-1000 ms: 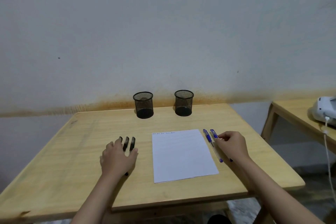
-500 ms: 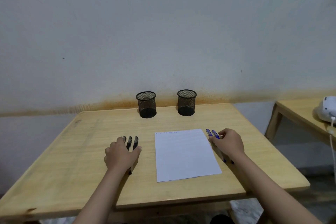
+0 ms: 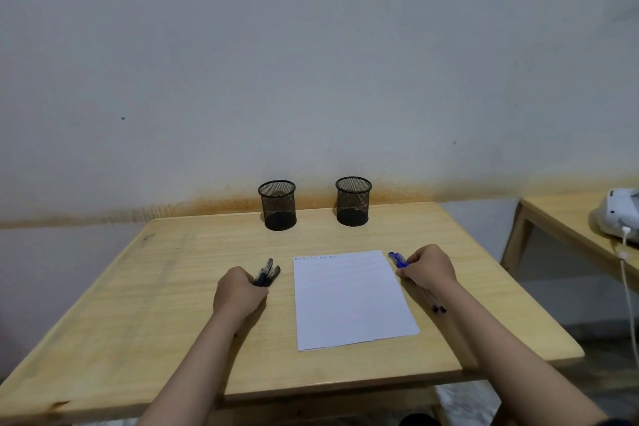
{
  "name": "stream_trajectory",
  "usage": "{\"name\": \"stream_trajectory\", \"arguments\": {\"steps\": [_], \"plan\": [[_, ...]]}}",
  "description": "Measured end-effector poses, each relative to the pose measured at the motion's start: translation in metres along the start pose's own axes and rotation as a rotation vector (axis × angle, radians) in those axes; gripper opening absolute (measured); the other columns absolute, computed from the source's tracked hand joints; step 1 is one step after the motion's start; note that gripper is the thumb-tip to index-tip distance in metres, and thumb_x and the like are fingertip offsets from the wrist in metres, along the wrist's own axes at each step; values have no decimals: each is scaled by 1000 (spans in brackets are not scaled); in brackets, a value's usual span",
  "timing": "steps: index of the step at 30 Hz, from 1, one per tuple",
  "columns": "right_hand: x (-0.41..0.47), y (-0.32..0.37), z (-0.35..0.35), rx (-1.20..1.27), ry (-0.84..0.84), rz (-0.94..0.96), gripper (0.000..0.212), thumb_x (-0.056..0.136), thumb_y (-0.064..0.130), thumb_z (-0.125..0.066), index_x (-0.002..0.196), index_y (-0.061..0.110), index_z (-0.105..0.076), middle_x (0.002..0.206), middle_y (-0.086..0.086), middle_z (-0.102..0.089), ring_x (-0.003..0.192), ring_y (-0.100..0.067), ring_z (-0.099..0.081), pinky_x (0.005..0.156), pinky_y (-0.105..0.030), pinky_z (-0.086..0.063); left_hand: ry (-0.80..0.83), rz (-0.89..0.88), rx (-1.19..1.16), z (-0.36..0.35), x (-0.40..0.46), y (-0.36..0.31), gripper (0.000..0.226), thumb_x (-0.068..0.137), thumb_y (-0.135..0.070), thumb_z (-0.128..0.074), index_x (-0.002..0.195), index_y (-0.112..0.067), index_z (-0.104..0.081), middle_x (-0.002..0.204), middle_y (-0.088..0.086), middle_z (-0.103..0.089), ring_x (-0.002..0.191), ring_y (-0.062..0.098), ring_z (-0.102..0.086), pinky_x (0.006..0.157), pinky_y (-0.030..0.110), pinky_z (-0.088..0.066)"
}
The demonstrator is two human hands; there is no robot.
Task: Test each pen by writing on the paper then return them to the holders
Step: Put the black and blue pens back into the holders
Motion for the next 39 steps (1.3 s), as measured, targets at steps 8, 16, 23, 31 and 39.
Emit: {"name": "stream_trajectory", "arguments": {"steps": [8, 16, 23, 31, 39], "plan": [[-5, 4, 5, 54, 6, -13, 22, 66, 7, -83, 85, 5, -71, 88, -6, -66, 85, -22, -59, 69, -32, -49, 21, -58, 44, 3, -3, -5, 11, 78, -9, -63, 87, -8, -58, 83, 6, -57, 74, 20, -52, 52, 26, -36], [-7, 10, 13, 262, 4, -45, 18, 72, 7, -80, 86, 0, -71, 73, -11, -64, 66, -23, -58, 57, -31, -45, 39, -7, -241, 13, -2, -17, 6, 81, -5, -64, 83, -6, -59, 78, 9, -59, 66, 19, -53, 51, 27, -37], [23, 63, 34, 719, 57, 54, 12, 91, 1, -58, 102, -1, -62, 84, -10, -64, 72, -17, -65, 67, -30, -51, 55, -87, -552, 23, 36, -68, 18, 88, 4, -44, 83, -5, -57, 94, 16, -66, 82, 28, -67, 63, 29, -44], [78, 156, 45, 898, -44, 298, 17, 98, 5, -44, 113, 11, -46, 98, -6, -70, 89, -17, -69, 79, -28, -46, 3, -296, -721, 38, 107, -151, 19, 95, 3, -34, 102, -8, -48, 86, 3, -62, 89, 26, -67, 88, 42, -51], [135, 189, 5, 674, -143, 415, 14, 100, 12, -38, 115, 10, -38, 112, 1, -68, 89, -12, -55, 68, -25, -46, -180, -349, -719, 42, 181, -173, 23, 93, 1, -38, 112, -6, -49, 97, 1, -62, 98, 16, -55, 84, 29, -37]]}}
Point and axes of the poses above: each hand's wrist, its own x-axis towards the middle knuckle, its own z-axis out of the back of the hand, y = z × x, the point moved 5 cm from there along x, towards the middle knuckle
